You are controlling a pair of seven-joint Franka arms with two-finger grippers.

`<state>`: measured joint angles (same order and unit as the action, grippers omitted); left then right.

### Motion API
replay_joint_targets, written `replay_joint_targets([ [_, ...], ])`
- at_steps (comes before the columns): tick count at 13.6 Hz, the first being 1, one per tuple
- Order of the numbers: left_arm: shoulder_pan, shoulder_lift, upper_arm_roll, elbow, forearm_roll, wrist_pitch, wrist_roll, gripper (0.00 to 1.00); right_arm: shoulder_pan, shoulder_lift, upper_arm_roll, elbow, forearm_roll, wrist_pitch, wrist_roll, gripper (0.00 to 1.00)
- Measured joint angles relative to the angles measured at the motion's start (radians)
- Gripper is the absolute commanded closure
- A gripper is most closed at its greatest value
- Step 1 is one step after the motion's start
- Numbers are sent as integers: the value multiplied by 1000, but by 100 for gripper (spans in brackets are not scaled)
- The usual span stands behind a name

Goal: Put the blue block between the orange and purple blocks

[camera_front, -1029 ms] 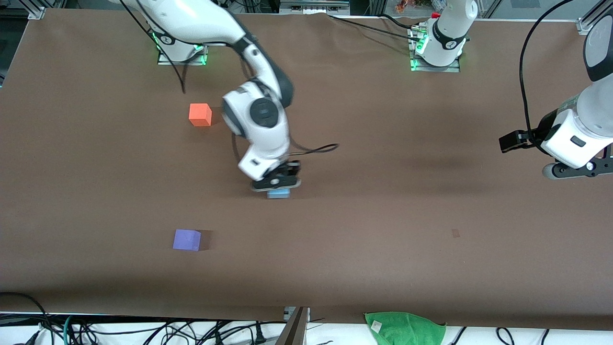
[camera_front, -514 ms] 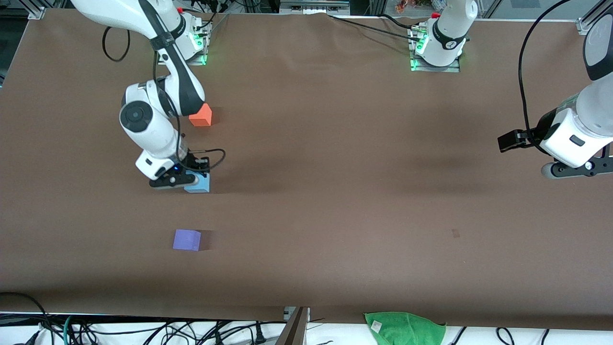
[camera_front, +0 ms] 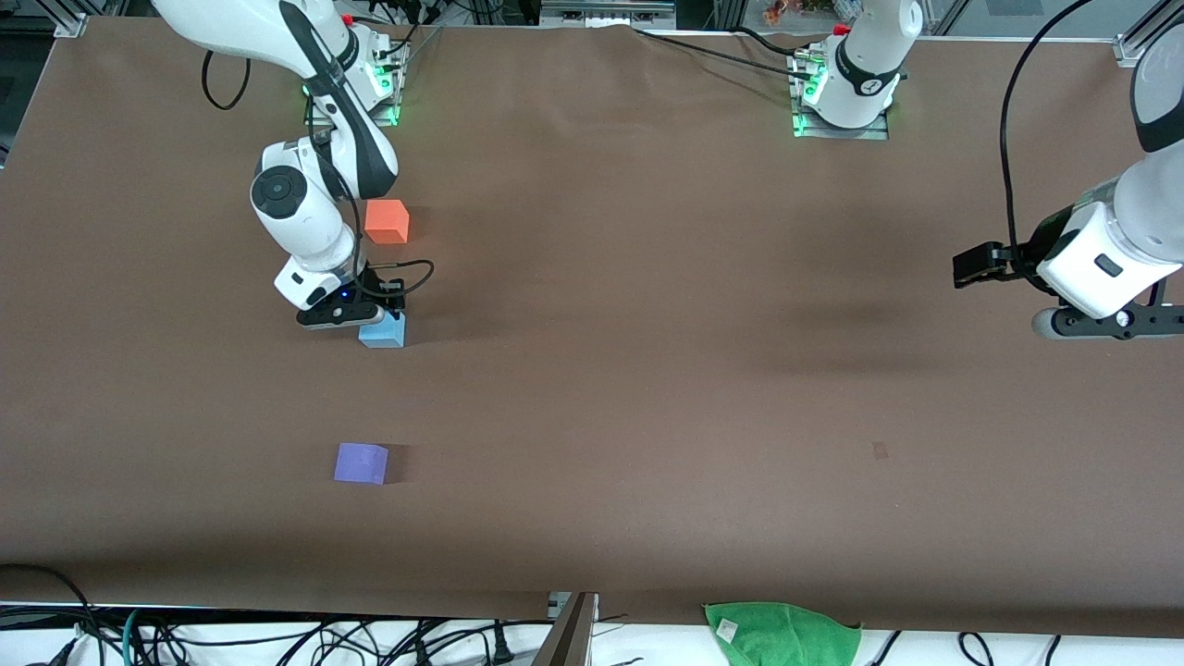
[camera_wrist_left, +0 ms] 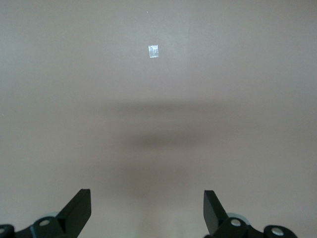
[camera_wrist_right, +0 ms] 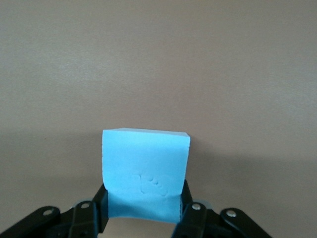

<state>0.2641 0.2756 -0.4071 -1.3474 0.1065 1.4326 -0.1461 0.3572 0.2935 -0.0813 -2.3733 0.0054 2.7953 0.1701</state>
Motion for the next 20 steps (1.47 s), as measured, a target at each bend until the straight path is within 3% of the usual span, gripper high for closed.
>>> replay_joint_targets([
  [1,5,0,0,0,-2,0,12,0,-2,0,-3,-1,1,5,0,47],
  [2,6,-1,0,0,-2,0,16,0,-3,2,-6,-1,1,9,0,27],
  [3,6,-3,-1,0,-2,0,17,0,-3,3,-7,-1,1,12,0,0],
  [10,4,-26,-1,0,-2,3,26,0,-2,-23,-2,32,2,-4,31,0],
  [11,-9,-38,16,-1,-4,12,37,0,-2,-36,1,57,2,-54,31,0],
  [13,-94,-99,144,-35,-52,57,64,0,-1,-67,5,142,2,-208,31,0],
  [16,-204,-270,338,-224,-120,188,104,0,-1,-111,5,321,2,-497,27,0],
  [18,-233,-353,366,-330,-117,226,110,0,-1,-134,-1,421,2,-666,-19,0],
  [20,-245,-369,365,-371,-112,237,110,0,-2,-147,-12,509,2,-800,-60,0],
])
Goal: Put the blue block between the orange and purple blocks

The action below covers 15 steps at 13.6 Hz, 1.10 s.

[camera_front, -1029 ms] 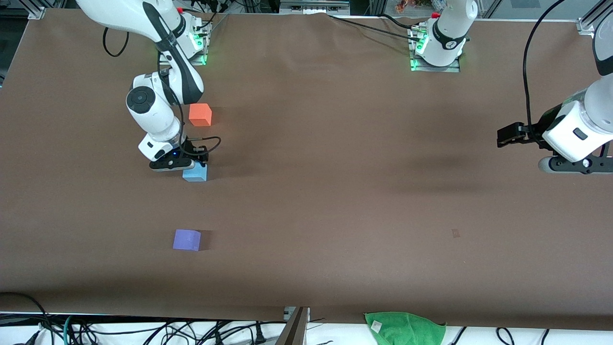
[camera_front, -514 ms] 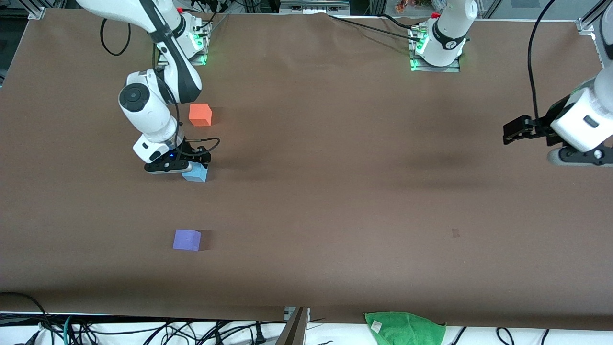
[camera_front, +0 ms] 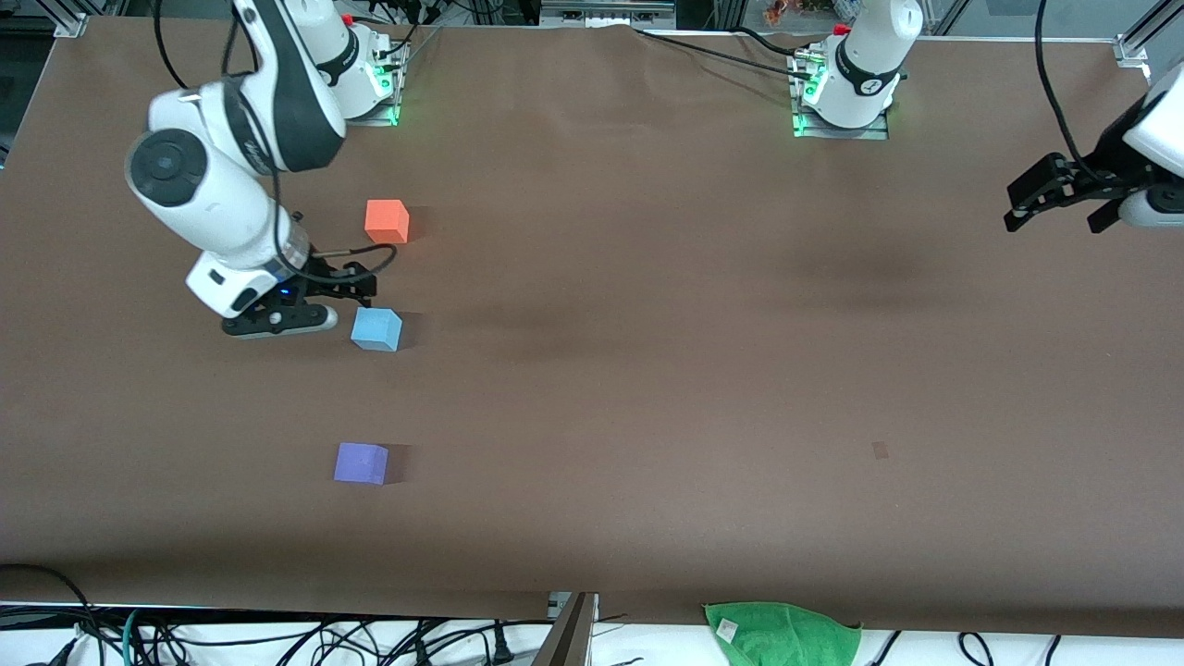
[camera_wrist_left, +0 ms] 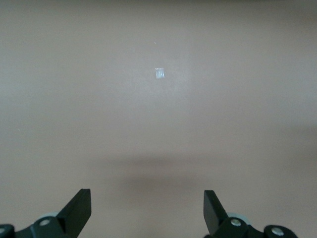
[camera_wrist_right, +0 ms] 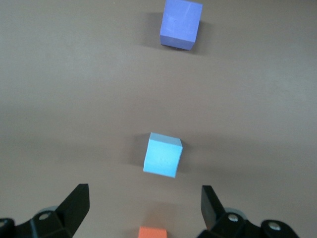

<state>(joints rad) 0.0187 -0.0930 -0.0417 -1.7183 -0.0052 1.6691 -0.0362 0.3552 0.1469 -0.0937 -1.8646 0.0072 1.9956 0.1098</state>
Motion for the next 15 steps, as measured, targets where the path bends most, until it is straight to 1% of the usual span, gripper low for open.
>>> replay_joint_targets([
  [2,-6,23,-2,-6,1,7,0,0,1,-10,-1,116,1,-198,-6,0],
  [4,-8,61,-3,-5,1,15,0,0,1,-46,-1,190,5,-292,-7,0],
  [6,-8,93,-2,9,1,25,0,0,0,-112,-5,209,6,-367,-10,0],
  [8,-1,111,3,35,1,28,-1,0,-5,-162,-9,209,6,-418,-24,0],
  [9,7,124,6,61,1,28,-1,0,-29,-174,2,209,6,-434,-39,0],
  [11,13,163,12,128,1,8,-1,0,-99,-176,48,208,7,-445,-69,0],
  [13,21,190,15,165,1,-24,-4,0,-125,-176,54,212,8,-446,-78,0],
  [15,58,196,17,175,1,-36,-3,0,-133,-177,53,226,8,-446,-79,0],
])
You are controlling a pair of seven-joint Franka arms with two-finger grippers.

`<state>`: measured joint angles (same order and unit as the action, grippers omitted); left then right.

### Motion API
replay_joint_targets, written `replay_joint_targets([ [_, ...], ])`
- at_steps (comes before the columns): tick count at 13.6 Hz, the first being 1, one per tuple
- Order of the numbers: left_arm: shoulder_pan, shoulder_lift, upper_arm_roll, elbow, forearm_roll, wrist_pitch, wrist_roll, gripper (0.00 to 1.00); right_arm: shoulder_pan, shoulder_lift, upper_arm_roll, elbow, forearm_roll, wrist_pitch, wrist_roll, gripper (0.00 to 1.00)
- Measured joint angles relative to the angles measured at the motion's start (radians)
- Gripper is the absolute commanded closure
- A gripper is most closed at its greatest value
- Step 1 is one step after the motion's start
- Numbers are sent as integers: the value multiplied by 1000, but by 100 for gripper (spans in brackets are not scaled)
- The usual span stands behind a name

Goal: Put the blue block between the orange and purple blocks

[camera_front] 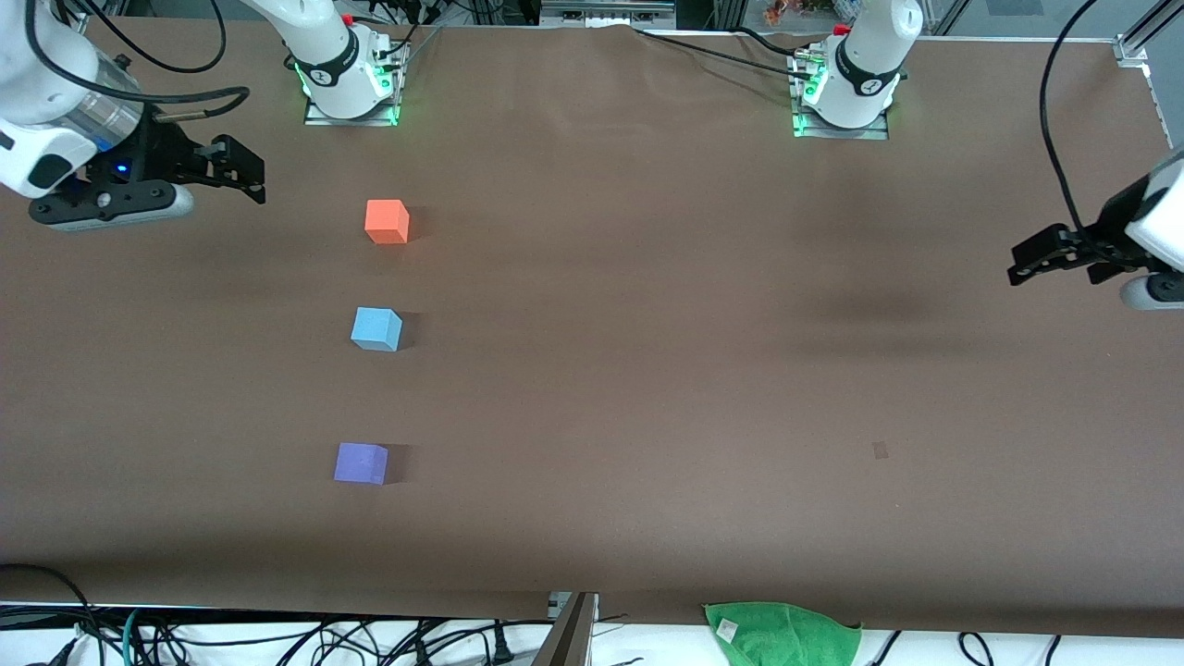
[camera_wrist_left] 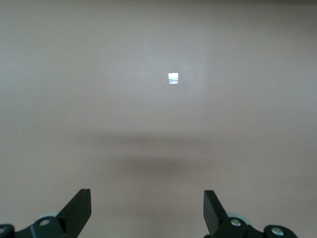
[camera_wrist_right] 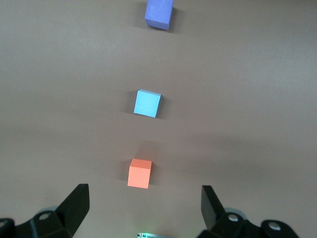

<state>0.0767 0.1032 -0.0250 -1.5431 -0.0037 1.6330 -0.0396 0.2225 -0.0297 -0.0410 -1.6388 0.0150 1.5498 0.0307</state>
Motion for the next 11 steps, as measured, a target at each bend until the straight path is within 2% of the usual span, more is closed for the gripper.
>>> replay_joint_targets([
  [2,24,-3,0,12,0,-25,3,0,-1,0,-8,5,0,0,0,0],
  [11,14,-10,-19,29,0,-62,3,0,-5,0,-21,12,0,0,-7,0],
])
